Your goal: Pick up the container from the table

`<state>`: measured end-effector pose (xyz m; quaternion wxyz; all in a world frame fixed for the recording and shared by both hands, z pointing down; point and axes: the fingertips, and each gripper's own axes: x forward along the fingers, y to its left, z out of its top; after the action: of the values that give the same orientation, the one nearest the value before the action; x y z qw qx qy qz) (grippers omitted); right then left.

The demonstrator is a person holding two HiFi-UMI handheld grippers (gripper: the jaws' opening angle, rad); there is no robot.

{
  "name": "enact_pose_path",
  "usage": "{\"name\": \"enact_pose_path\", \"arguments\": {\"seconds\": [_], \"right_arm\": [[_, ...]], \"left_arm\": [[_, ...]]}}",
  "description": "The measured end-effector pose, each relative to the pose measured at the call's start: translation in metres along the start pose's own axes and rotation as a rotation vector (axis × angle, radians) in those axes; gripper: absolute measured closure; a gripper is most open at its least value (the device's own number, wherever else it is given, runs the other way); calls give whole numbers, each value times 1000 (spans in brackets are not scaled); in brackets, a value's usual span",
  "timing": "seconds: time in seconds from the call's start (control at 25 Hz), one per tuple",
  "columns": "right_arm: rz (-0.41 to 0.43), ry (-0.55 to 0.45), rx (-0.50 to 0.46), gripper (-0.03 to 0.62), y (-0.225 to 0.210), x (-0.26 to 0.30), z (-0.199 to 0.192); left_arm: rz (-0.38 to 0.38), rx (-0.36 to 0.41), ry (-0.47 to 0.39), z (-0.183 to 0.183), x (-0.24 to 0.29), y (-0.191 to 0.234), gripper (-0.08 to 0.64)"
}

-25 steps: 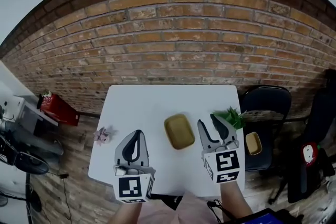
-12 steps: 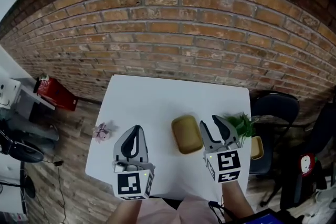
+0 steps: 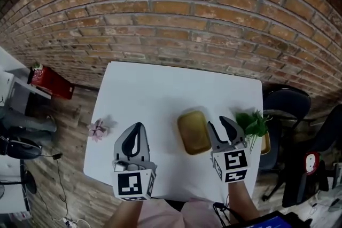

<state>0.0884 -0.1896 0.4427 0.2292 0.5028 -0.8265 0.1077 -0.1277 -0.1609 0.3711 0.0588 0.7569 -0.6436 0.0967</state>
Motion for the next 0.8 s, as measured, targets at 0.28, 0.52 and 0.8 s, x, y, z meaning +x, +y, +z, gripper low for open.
{"name": "enact_pose_path", "arguments": {"seconds": [0.28, 0.52, 0.8], "right_arm": [[14, 89, 18, 436, 3, 18, -38], [17, 162, 46, 437, 4, 26, -72], [30, 223, 74, 442, 6, 33, -102]], "left_arm": [[-10, -13, 55, -26, 15, 6, 551], [-25, -12, 102, -46, 24, 5, 551], [-30, -13, 128, -57, 33, 2, 551]]}}
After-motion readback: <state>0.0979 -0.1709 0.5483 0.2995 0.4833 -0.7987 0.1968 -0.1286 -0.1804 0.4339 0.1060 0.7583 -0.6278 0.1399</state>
